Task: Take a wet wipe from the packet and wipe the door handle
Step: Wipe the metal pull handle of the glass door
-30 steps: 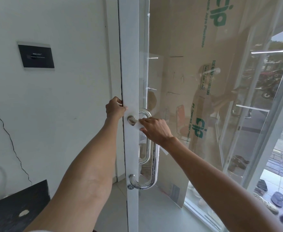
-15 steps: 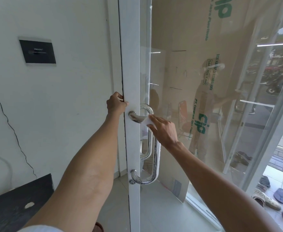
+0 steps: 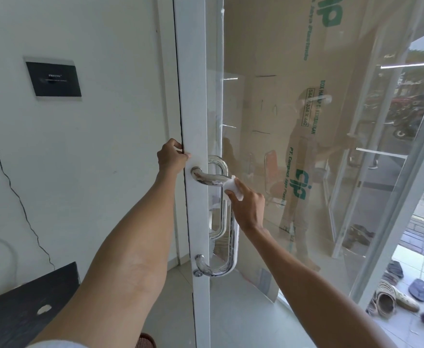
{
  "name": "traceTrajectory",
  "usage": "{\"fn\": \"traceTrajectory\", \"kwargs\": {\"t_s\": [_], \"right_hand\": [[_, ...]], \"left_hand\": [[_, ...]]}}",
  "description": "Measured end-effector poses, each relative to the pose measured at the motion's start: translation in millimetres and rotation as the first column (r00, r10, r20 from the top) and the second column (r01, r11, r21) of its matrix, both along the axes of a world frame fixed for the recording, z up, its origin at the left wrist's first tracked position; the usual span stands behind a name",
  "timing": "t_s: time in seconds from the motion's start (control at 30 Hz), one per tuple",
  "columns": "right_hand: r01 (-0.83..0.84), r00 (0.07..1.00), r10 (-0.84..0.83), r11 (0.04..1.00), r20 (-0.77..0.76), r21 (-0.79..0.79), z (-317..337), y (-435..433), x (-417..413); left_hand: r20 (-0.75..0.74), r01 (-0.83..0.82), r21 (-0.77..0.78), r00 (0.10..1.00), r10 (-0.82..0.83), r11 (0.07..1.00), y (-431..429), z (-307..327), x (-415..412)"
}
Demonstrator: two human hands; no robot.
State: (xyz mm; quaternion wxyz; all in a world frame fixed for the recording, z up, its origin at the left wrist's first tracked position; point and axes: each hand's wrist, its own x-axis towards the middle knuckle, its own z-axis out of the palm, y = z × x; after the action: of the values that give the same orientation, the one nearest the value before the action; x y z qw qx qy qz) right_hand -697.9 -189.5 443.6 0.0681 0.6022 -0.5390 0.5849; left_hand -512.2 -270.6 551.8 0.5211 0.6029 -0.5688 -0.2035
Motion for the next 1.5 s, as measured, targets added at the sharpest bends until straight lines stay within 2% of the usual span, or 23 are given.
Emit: {"fn": "traceTrajectory", "kwargs": {"t_s": [0.17, 0.27, 0.37, 0.43, 0.57, 0.7, 0.93, 1.2, 1.37, 1.5], "right_hand": [[0.010, 0.988, -0.011, 1.000, -0.157, -0.009, 10.6, -4.9, -1.0], [0.034, 0.999, -0.035, 0.999, -0.035, -0.020, -5.0, -6.3, 1.3], [0.061, 0.986, -0.073, 0.995, 0.149, 0.084, -23.0, -3.6, 6.0], [0.058, 0.978, -0.082, 0.990, 0.192, 0.126, -28.1, -2.3, 8.5], [0.067, 0.983, -0.091, 0.986, 0.161, 0.151, -11.2, -6.2, 7.4], [0.067, 0.993, -0.078, 0.991, 0.090, 0.113, -2.2, -10.7, 7.3], [0.050, 0.983, -0.075, 0.988, 0.169, 0.148, -24.8, -5.5, 6.1], [0.081, 0.997, -0.081, 0.993, -0.007, 0.085, 4.0, -8.2, 4.2], [0.074, 0.985, -0.099, 0.982, 0.143, 0.175, -28.1, -9.2, 1.9], [0.072, 0.980, -0.119, 0.959, 0.157, 0.273, -50.4, -1.9, 3.1]], "left_hand": [[-0.011, -0.007, -0.017, 1.000, 0.007, 1.000, 0.7, -1.1, -0.8], [-0.020, -0.008, -0.014, 1.000, 0.008, 1.000, 0.3, -1.9, -1.6], [-0.029, -0.006, -0.012, 1.000, 0.006, 1.000, 0.1, -2.2, -2.0], [-0.027, -0.006, -0.012, 1.000, 0.006, 1.000, 0.4, -1.9, -1.6], [-0.030, -0.012, -0.017, 0.999, 0.012, 1.000, 0.7, -2.6, -2.8], [-0.027, -0.022, -0.028, 0.999, 0.021, 0.999, -0.2, -4.1, -3.8], [-0.008, -0.024, -0.031, 1.000, 0.024, 0.999, -0.7, -3.8, -3.9], [-0.030, -0.016, -0.026, 0.999, 0.015, 1.000, -0.6, -3.6, -4.0], [-0.036, -0.011, -0.021, 0.999, 0.010, 1.000, -0.1, -3.3, -4.1], [-0.030, -0.013, -0.018, 0.999, 0.012, 1.000, 1.3, -2.8, -4.5]]}}
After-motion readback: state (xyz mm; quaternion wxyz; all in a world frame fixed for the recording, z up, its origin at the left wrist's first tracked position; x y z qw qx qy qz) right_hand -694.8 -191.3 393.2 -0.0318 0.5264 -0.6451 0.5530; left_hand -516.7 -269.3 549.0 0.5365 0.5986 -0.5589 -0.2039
